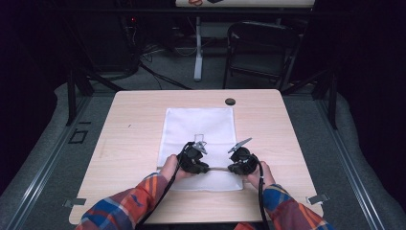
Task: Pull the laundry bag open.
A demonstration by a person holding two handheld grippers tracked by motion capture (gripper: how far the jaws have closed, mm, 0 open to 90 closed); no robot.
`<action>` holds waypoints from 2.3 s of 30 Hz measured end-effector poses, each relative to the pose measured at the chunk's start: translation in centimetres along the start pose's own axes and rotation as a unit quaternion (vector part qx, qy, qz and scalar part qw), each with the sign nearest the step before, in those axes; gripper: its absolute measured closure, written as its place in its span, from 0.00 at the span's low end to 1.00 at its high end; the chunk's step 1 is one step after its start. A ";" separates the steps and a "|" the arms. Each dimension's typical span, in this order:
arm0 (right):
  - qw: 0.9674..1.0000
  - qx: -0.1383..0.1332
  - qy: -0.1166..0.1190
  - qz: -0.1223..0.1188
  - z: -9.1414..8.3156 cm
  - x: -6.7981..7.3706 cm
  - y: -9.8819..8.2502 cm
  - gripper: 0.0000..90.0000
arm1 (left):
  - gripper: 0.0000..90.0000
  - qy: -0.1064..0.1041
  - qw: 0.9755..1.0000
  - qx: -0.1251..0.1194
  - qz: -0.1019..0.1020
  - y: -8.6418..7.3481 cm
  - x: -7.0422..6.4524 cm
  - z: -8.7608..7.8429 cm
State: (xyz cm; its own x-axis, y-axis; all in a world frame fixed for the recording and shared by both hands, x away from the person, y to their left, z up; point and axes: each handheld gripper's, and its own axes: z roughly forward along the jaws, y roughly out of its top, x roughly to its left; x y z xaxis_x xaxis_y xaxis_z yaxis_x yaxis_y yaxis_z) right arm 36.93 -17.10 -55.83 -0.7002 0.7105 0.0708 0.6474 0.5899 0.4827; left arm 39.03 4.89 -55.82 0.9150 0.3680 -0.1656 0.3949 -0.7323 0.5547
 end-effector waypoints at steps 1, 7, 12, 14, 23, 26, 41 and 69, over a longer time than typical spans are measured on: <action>1.000 0.000 0.000 0.000 0.0 0.0 0.0 1.00 | 0.91 0.001 1.000 0.000 -0.001 0.0 0.0 0.0; 1.000 0.000 0.001 0.000 0.0 0.0 0.0 1.00 | 0.91 -0.001 1.000 -0.002 -0.001 -0.2 0.0 -0.2; 1.000 0.000 0.002 -0.002 0.0 0.0 0.0 1.00 | 0.91 -0.001 1.000 -0.001 0.003 -0.2 -0.2 -0.2; 1.000 -0.002 0.002 0.001 0.0 0.1 0.0 1.00 | 0.91 -0.002 1.000 0.003 0.001 -0.3 -0.1 -0.3; 1.000 -0.004 0.003 -0.001 0.1 0.1 0.0 1.00 | 0.91 -0.005 1.000 0.003 -0.003 -0.8 -0.1 -0.8; 1.000 -0.001 0.005 0.001 0.0 0.0 0.0 1.00 | 0.91 -0.003 1.000 0.006 -0.001 -0.8 -0.1 -0.9; 1.000 -0.001 0.006 0.018 -0.3 -1.0 -0.5 1.00 | 1.00 0.019 0.998 -0.022 -0.053 -2.7 2.0 -3.2; 1.000 0.009 -0.001 0.012 -0.2 -0.7 -0.2 1.00 | 0.92 0.021 0.998 -0.005 0.060 0.9 -1.4 1.7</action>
State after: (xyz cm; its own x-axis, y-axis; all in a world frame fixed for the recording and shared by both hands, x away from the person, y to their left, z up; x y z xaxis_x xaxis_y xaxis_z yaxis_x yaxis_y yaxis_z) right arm 37.21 -17.81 -55.77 -0.6843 0.7247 0.0804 0.6686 0.5796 0.4658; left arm 38.21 2.70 -56.48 0.9515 0.3012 -0.0628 0.2809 -0.7675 0.5763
